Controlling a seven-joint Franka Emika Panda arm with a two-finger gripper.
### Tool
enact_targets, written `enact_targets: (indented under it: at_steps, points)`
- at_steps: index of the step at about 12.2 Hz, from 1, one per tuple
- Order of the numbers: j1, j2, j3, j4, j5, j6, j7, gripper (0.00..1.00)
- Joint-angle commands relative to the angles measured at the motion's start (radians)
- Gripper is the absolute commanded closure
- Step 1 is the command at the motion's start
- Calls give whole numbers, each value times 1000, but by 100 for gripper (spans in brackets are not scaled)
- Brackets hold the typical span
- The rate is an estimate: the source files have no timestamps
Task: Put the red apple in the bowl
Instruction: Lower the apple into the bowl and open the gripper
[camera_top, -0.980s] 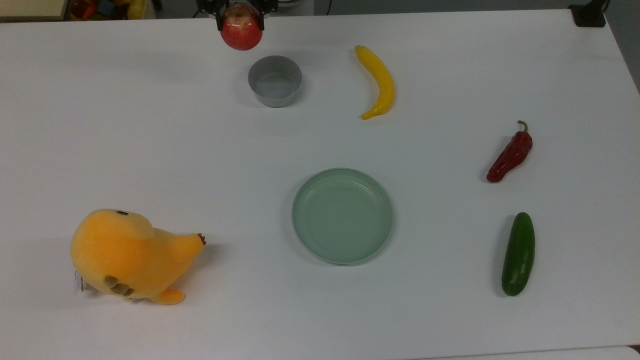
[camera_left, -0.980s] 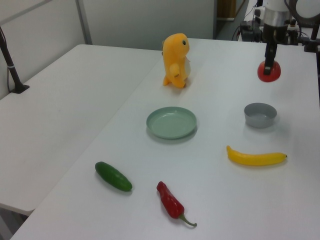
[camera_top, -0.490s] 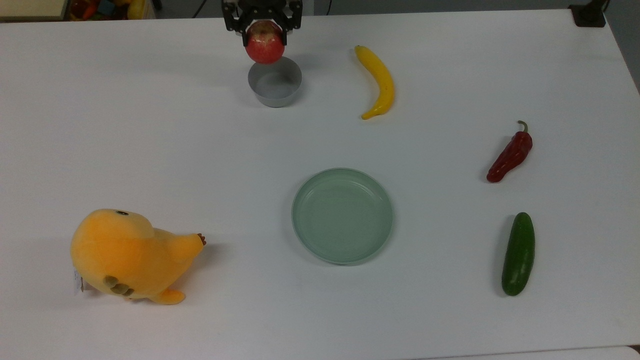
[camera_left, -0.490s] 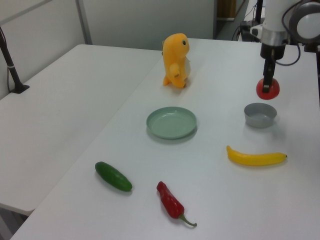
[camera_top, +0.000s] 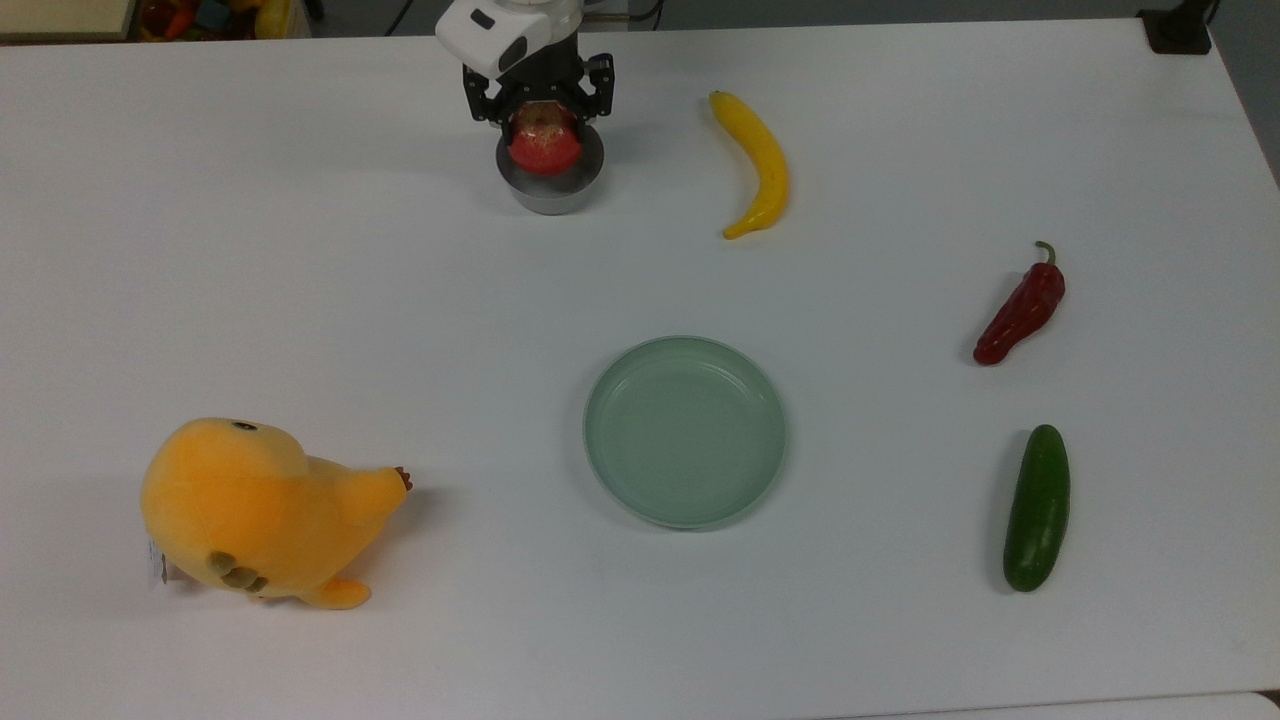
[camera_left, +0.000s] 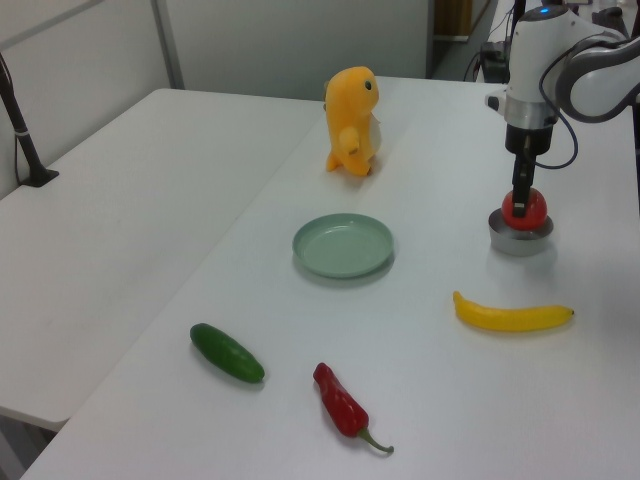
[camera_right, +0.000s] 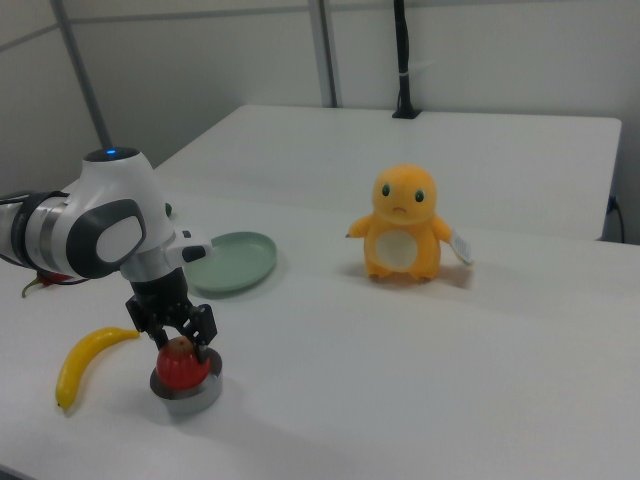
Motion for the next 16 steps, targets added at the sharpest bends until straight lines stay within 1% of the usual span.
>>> enact_targets:
  at_steps: [1,2,3,4,5,11,13,14,16]
  points:
    - [9,11,-5,-4,0,20,18,65]
    - [9,14,-5,-2,0,20,18,63]
    - [7,14,-5,-1,-1,20,18,42]
    - [6,14,-5,1,-1,20,18,33]
    - [4,15,-5,1,-1,20,18,0]
    - [4,15,-5,11,-7,12,18,0]
    - [0,11,-5,71,-7,-27,18,0]
    - [0,9,-5,121,-9,-81,18,0]
    - [-2,9,-7,267,-9,-241,18,0]
